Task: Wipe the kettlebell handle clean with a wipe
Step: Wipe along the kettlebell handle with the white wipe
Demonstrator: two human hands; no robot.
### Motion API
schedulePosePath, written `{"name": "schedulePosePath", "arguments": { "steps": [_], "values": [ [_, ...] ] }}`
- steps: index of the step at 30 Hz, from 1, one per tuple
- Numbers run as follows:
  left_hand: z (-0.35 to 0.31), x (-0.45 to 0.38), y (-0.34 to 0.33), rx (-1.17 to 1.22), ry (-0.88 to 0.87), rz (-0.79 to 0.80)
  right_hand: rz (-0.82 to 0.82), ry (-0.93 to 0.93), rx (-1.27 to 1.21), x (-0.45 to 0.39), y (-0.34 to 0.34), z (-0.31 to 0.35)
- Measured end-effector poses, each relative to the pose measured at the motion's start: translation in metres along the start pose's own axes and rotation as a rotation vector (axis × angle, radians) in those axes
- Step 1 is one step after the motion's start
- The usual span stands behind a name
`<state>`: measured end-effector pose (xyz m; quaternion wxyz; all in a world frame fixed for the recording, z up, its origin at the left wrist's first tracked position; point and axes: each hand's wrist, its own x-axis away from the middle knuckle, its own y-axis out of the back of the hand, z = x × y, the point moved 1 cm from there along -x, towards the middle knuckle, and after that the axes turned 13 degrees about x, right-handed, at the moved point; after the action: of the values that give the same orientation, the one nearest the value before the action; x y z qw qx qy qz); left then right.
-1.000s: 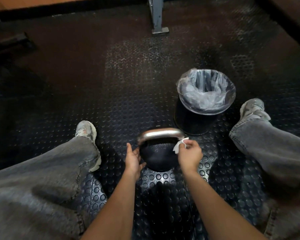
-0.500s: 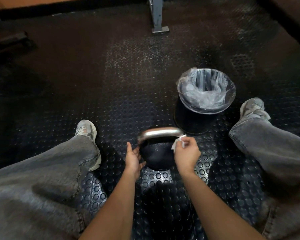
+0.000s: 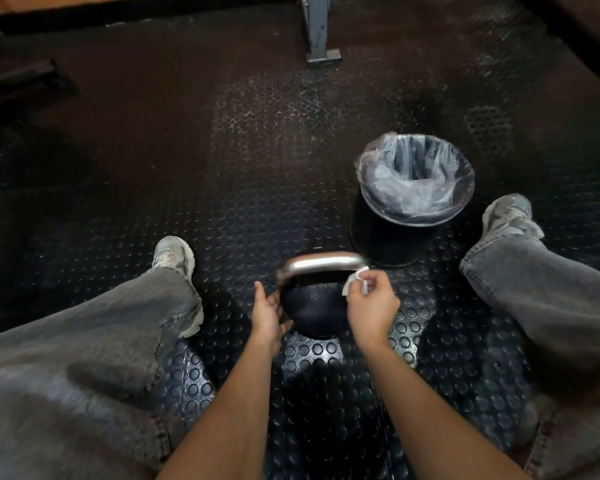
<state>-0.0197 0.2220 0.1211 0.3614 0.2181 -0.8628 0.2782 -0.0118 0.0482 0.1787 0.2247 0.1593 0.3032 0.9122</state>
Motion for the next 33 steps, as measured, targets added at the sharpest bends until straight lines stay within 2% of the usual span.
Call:
{"name": "schedulePosePath", "arguments": {
  "steps": [3,7,9,11,15,17,19,23,25,27,29,31,33],
  "values": [
    [0.0,-0.001,0.0,0.001,-0.003,-0.004,-0.041,0.012,-0.046,0.0,0.001,0.005],
    [0.0,-0.001,0.0,0.01,0.004,0.0,-0.009,0.374,0.002,0.011,-0.002,0.021],
    [0.0,-0.001,-0.001,0.005,0.007,0.002,0.073,0.471,0.077,0.013,-0.006,0.019],
    [-0.001,0.001,-0.001,-0.003,0.006,0.001,0.123,0.38,0.106,0.009,-0.008,0.012],
    [0.0,0.0,0.0,-0.003,0.002,0.002,0.046,-0.123,-0.007,-0.006,0.001,-0.004],
    [0.0,-0.002,0.0,-0.001,0.001,-0.003,-0.011,-0.188,-0.063,-0.011,0.005,-0.004],
    [0.0,-0.003,0.0,-0.004,0.0,-0.003,-0.018,-0.108,-0.073,-0.008,0.005,0.004],
    [0.0,-0.002,0.0,0.014,0.009,0.001,-0.018,0.36,-0.013,0.008,0.0,0.022],
    [0.001,-0.002,0.0,0.016,0.012,0.0,-0.017,0.472,0.044,0.01,-0.005,0.019],
    [0.0,-0.002,0.001,0.009,0.006,0.002,0.032,0.367,0.078,0.007,-0.007,0.009],
    [0.0,-0.003,0.001,0.002,0.002,0.009,0.1,0.086,0.061,-0.002,-0.007,-0.006],
    [0.0,-0.001,0.0,0.007,0.003,0.008,0.101,-0.15,-0.031,-0.012,-0.005,-0.014],
    [-0.001,-0.001,0.0,0.005,0.002,0.01,0.05,-0.201,-0.068,-0.015,-0.002,-0.013]
  ]
}}
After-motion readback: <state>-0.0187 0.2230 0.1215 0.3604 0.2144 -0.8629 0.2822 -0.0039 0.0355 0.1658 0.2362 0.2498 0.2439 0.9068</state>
